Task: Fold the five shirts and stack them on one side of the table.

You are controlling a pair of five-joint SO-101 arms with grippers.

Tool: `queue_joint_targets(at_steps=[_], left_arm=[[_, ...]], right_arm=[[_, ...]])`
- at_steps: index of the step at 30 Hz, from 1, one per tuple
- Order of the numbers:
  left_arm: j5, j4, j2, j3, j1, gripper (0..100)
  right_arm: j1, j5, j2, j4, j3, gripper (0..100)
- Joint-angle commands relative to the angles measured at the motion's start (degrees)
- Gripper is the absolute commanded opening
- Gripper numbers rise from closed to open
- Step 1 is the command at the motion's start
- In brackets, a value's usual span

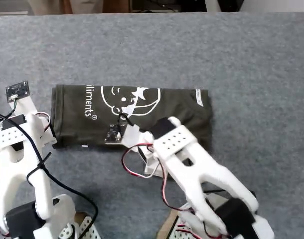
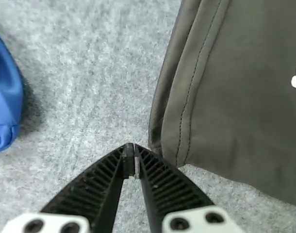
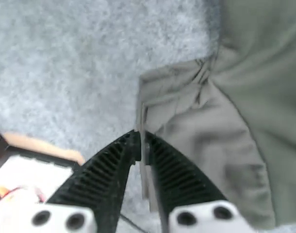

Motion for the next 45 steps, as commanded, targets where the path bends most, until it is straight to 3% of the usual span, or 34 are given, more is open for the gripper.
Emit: queue_joint_targets(at_steps=[1,8,21,30,36,45], left_arm=[[-0.5,-0.4,-1.9,-0.3,-0.6,2],[-0.6,-0.4,-1.9,0.1,-0.4,2],[-0.5,-0.4,-1.9,0.0,-0.5,2],[-0.5,-0.4,-1.9,0.0,-0.5,2],[-0.5,-0.4,-1.9,-0.3,-0.5,2],[-0.5,-0.6,-1.9,-0.2,-0.2,2]], right_arm=[[3.6,5.4,-5.8,3.8,0.2,14.1],[6.7,17.1,-7.2,-2.4,12.5,15.6],[6.9,17.2,6.1,-16.4,15.1,15.6],[7.0,16.9,11.9,-16.5,12.3,14.2],[8.8,17.0,12.1,-16.6,12.0,0.6],[13.7,16.9,11.6,-12.7,7.7,0.4]])
